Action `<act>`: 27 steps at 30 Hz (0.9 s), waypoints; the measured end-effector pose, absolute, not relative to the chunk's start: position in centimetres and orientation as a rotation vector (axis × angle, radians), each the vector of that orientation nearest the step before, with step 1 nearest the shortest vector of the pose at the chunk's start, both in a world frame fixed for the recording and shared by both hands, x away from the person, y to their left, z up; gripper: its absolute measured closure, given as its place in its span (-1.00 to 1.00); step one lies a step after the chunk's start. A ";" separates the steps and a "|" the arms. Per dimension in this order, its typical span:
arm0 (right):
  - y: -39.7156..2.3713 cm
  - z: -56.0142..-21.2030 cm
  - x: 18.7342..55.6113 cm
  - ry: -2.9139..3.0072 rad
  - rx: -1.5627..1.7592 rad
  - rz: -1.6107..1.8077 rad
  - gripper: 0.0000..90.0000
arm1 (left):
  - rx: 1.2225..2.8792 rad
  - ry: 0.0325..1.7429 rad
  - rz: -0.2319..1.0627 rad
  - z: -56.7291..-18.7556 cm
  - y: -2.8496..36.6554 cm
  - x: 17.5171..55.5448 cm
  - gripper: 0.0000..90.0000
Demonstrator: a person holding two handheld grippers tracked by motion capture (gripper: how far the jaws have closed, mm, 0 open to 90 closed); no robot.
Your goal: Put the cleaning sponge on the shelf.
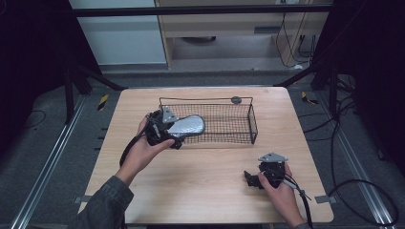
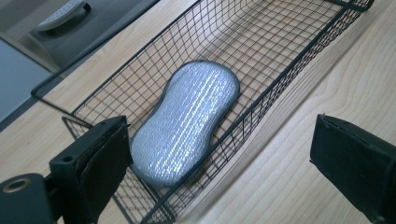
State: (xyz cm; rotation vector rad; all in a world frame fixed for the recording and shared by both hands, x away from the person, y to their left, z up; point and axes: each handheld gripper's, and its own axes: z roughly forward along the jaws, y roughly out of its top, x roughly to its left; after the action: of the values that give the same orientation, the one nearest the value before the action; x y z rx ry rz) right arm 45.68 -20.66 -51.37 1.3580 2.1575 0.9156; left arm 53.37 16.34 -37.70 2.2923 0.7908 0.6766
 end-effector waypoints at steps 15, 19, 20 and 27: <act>-20.6 -51.4 45.6 2.155 1.361 0.914 -0.99 | 2.259 0.848 0.702 -39.4 19.6 51.3 -0.91; -20.6 -51.4 45.6 2.155 1.363 0.915 -0.99 | 2.254 0.879 0.713 -40.1 20.8 51.1 -0.91; -20.6 -51.4 45.6 2.154 1.366 0.917 -0.99 | 2.250 0.890 0.713 -40.4 21.1 51.0 -0.91; -20.6 -51.4 45.6 2.156 1.364 0.917 -0.99 | 2.218 0.983 0.667 -42.5 23.0 50.8 -0.91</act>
State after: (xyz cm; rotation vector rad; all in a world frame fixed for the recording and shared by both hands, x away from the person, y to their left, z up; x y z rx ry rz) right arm 45.60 -20.58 -51.37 1.3638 2.1556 0.9169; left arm 50.81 22.99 -42.53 2.2177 0.9831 0.6668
